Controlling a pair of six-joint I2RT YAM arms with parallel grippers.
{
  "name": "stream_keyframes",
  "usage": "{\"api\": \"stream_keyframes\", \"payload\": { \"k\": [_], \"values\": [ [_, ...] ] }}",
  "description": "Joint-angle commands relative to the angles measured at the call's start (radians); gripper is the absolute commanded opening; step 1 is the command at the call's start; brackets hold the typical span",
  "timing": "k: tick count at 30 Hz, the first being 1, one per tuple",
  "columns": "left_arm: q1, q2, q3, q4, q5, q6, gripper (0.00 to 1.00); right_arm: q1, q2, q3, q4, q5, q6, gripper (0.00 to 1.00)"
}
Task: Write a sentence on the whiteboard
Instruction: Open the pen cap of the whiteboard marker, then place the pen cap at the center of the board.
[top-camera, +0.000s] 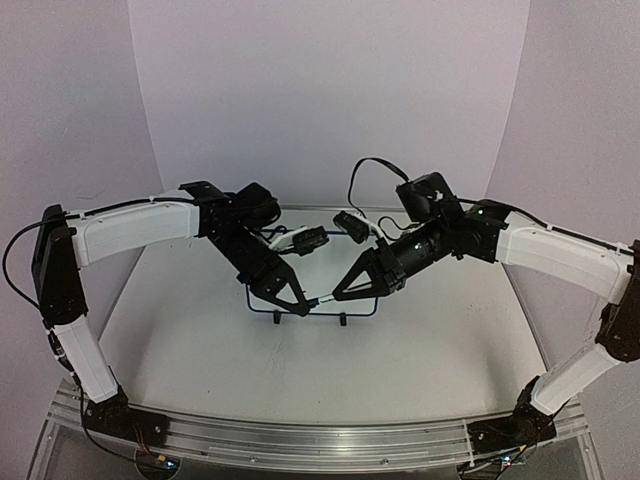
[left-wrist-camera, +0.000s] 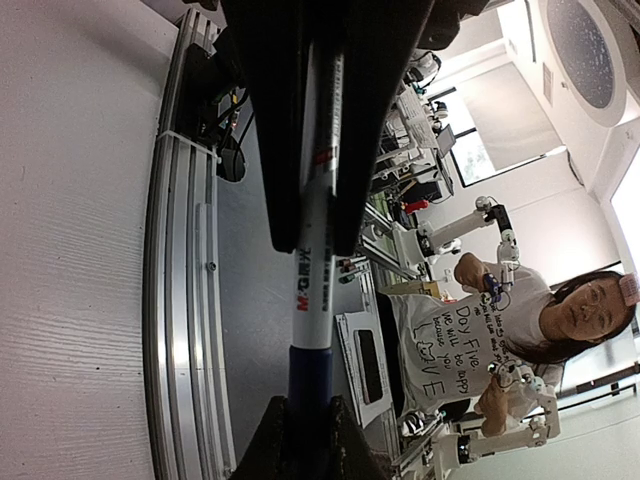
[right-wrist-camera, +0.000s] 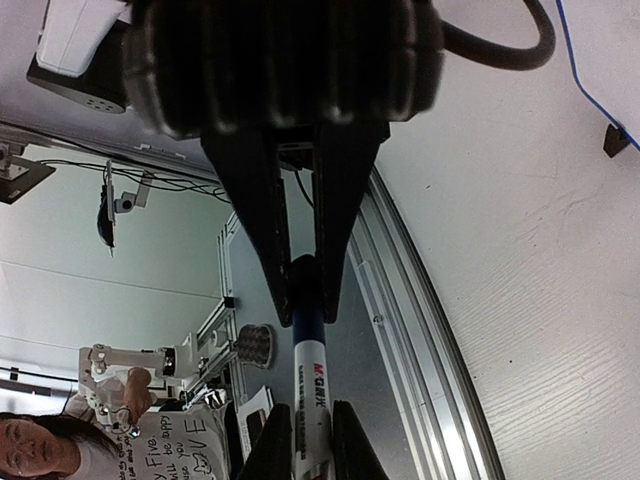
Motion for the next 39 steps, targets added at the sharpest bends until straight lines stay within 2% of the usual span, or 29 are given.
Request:
{"api": "stream_keyframes", "payload": {
  "k": [1,9,17,22,27,29,33,34,35,39],
  "values": [
    [-0.003,-0.012,0.021,0.049,0.004,-0.006,0.0,0.025,-0.015,-0.002,0.041,-0.009,-0.008,0.02],
    [-0.003,-0.016,0.019,0.016,0.01,0.029,0.0,0.015,-0.05,-0.018,0.041,0.018,-0.034,0.0],
    [0.0,-0.035,0.014,-0.065,0.025,0.103,0.0,-0.14,-0.128,-0.112,0.032,-0.079,-0.073,0.0],
    [0.016,-0.038,0.009,-0.195,0.026,0.206,0.0,-0.226,-0.189,-0.137,0.017,-0.17,-0.093,0.0],
    [0.033,-0.085,-0.042,-0.21,-0.001,0.208,0.0,-0.265,-0.236,-0.142,-0.084,-0.152,-0.148,0.0],
    [0.049,-0.129,-0.082,-0.154,-0.019,0.157,0.0,-0.273,-0.253,-0.142,-0.129,-0.118,-0.173,0.0],
    [0.066,-0.275,-0.251,0.153,-0.178,-0.101,0.0,-0.276,-0.281,-0.128,-0.159,-0.047,-0.173,0.0],
    [0.065,-0.337,-0.342,0.302,-0.315,-0.21,0.0,-0.275,-0.29,-0.115,-0.157,0.015,-0.152,0.0],
    [0.065,-0.357,-0.38,0.376,-0.407,-0.272,0.0,-0.275,-0.291,-0.107,-0.156,0.046,-0.143,0.0],
    [0.054,-0.441,-0.547,0.551,-0.728,-0.395,0.0,-0.276,-0.305,-0.095,-0.115,0.257,-0.074,0.0]
  ]
}}
